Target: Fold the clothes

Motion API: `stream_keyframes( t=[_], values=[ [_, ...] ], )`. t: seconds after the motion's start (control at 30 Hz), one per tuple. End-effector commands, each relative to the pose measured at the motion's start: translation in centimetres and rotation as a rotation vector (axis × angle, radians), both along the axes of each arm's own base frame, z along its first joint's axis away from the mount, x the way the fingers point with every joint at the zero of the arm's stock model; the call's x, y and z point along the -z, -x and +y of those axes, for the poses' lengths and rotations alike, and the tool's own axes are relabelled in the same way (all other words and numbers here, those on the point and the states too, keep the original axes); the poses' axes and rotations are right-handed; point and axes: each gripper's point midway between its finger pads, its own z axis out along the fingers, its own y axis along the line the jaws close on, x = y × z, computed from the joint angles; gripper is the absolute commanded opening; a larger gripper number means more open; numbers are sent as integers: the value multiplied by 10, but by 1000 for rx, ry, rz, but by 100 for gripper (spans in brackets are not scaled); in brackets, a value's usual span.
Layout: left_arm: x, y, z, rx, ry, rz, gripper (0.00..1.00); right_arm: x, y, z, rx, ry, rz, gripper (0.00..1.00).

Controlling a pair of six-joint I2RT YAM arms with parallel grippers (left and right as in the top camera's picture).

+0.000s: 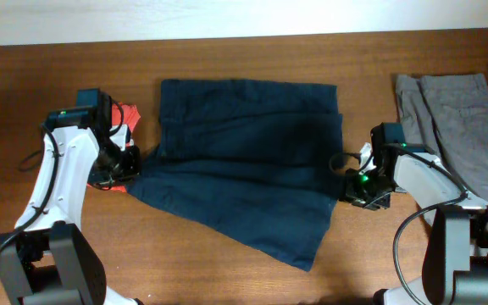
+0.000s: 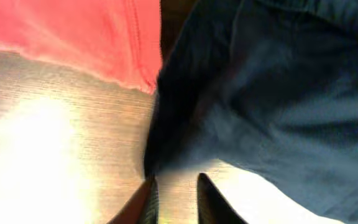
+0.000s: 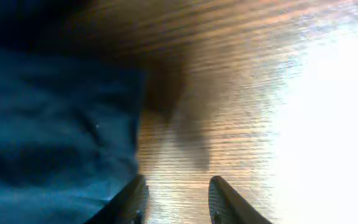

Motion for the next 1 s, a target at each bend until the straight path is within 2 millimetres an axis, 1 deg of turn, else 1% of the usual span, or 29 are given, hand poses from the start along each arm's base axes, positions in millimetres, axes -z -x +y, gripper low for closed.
stream_keyframes(
  t=[0.0,0.03,0.1,0.17,0.2,0.23,0.27,0.3,0.33,0.37,0.4,0.47,0.5,0.57,0.67,0.7,0.77,0.87,0.9,0.97],
  values=[
    [-3,3,7,-12,-32,12,35,-15,-12,-12,14,46,-44,39],
    [-3,5,7,-12,-32,19,38,-21,-16,-12,19,39,-57,40],
    [-3,7,7,-12,-31,29,41,-36,-25,-11,28,17,-92,40],
    [-3,6,7,-12,-30,25,41,-52,-36,-6,19,-17,-135,40],
    [-3,2,6,-12,-27,8,35,-58,-40,-4,18,-31,-152,40],
    [-3,-6,4,-11,-10,-24,23,-65,-46,-2,17,-47,-173,39],
    [-4,-14,-1,-10,17,-60,14,-71,-52,0,15,-58,-193,36],
    [-5,-25,-6,-8,47,-103,8,-77,-58,2,13,-70,-219,31],
    [-6,-35,-10,-6,71,-146,2,-81,-64,3,12,-80,-243,22],
    [-8,-45,-13,-2,92,-190,1,-85,-70,5,8,-97,-269,15],
    [-10,-54,-15,1,106,-228,0,-87,-74,8,4,-112,-287,11],
    [-10,-64,-18,10,116,-263,0,-89,-79,13,-3,-143,-305,11],
    [-7,-64,-21,22,117,-256,0,-89,-79,15,-5,-154,-305,11],
    [4,-60,-28,73,119,-226,0,-88,-77,21,-15,-172,-294,11],
    [35,-52,-41,132,122,-175,1,-84,-75,28,-36,-176,-279,12],
    [52,-44,-46,141,128,-132,1,-83,-75,34,-50,-181,-277,11],
    [72,-27,-51,139,134,-54,1,-84,-74,42,-75,-186,-278,11],
    [94,-1,-53,87,139,56,1,-86,-72,61,-143,-211,-291,12],
    [101,13,-53,51,138,102,1,-88,-72,73,-187,-228,-306,15],
    [110,30,-53,-6,134,157,1,-89,-74,86,-225,-232,-325,16]
  ],
)
